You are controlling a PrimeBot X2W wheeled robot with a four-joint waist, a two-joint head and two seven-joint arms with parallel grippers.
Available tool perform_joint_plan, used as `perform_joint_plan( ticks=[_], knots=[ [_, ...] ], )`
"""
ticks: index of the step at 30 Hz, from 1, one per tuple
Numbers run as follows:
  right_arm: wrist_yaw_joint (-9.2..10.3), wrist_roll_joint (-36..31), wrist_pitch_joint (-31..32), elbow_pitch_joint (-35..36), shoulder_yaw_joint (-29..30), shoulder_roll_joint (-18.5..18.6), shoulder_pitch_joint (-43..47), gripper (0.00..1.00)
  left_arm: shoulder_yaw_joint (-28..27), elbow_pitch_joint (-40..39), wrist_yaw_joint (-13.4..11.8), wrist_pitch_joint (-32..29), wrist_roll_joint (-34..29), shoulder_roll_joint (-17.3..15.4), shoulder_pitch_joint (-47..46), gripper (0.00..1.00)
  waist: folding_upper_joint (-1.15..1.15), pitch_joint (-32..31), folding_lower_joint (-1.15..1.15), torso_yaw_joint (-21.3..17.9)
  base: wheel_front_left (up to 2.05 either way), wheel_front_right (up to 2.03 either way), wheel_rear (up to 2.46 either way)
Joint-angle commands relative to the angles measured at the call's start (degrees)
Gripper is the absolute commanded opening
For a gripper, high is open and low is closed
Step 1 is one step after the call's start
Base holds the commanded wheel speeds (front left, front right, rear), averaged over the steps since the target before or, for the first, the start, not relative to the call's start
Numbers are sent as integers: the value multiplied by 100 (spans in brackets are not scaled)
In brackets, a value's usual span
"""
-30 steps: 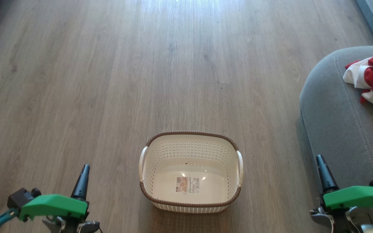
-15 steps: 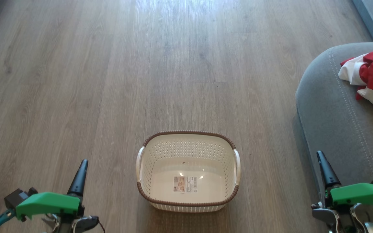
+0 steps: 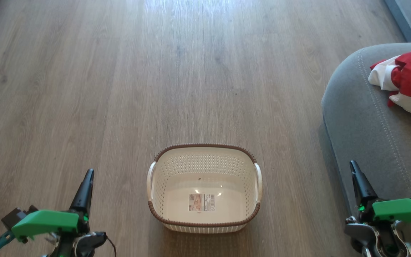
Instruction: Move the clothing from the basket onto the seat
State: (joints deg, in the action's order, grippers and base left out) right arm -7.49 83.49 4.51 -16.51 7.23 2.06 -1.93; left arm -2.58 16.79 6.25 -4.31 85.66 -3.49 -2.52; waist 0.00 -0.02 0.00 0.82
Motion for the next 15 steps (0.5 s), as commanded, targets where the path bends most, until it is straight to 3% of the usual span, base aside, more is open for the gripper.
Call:
perform_joint_plan(
  ticks=[1,15],
  knots=[
    [0,202,59,226,-85,76,-359,0,-248,-225,54,-63,159,-6,-330,0,0,3,0,-11,0,0,0],
    [0,867,198,248,-71,82,-426,0,-397,-272,124,-219,649,61,-368,0,0,20,0,-82,0,0,0]
  ],
)
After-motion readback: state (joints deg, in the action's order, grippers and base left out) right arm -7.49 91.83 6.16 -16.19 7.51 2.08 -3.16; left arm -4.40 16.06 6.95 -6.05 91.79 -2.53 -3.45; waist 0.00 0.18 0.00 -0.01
